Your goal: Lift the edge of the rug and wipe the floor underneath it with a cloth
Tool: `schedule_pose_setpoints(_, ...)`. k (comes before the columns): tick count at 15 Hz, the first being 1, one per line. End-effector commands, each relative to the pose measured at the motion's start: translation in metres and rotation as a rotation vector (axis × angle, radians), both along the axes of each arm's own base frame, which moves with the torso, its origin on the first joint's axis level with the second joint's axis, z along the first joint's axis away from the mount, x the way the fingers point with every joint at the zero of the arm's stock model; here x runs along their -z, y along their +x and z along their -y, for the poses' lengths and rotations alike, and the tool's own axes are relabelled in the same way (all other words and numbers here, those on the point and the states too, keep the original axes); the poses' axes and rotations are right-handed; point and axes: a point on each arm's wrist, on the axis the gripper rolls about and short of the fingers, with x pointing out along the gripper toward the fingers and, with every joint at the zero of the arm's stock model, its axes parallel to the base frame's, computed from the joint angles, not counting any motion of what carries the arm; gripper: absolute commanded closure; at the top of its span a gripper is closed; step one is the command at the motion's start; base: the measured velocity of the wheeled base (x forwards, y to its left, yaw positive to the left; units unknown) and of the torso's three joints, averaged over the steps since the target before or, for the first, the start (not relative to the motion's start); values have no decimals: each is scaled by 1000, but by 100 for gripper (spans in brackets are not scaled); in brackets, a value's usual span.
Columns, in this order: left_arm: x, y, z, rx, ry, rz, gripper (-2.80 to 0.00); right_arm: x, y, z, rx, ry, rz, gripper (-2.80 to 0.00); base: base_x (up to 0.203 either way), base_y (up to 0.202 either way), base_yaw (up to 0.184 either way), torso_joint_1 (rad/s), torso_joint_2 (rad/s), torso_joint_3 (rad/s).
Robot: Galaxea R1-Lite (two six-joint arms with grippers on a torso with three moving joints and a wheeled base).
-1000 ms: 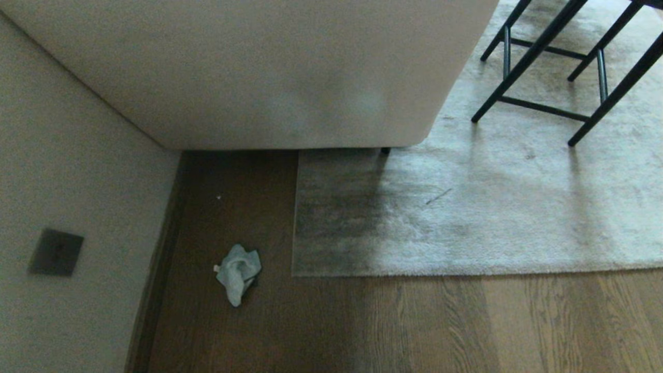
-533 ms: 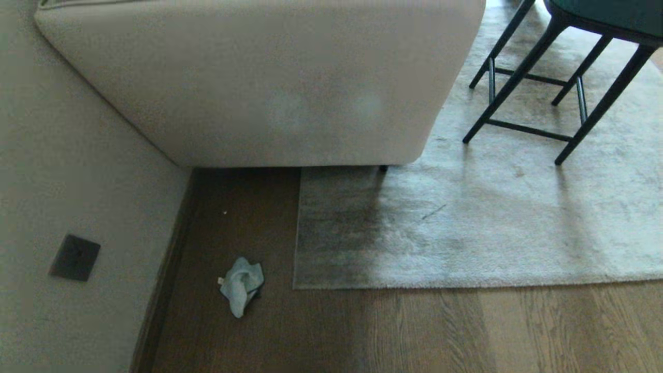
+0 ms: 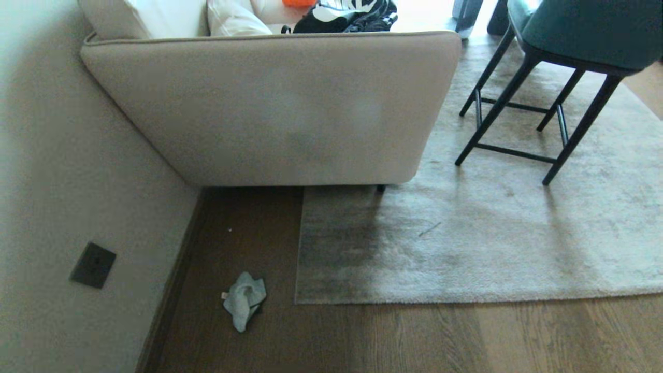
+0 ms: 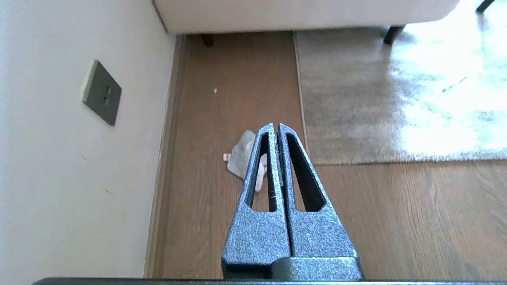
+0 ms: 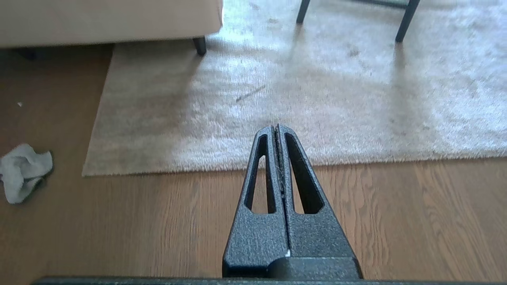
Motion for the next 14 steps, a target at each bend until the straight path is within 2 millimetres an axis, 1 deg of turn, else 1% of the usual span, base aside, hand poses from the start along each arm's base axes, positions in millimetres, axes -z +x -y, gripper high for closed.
schedule_pose_setpoints(1, 0, 0, 0, 0, 0, 1, 0, 0, 0, 0, 0, 1, 0, 0, 0, 0, 0, 2, -2, 206)
schedule_pose_setpoints(14, 0, 0, 0, 0, -7, 1, 0, 0, 0, 0, 0, -1, -1, 0, 0, 0, 0, 2, 0, 202)
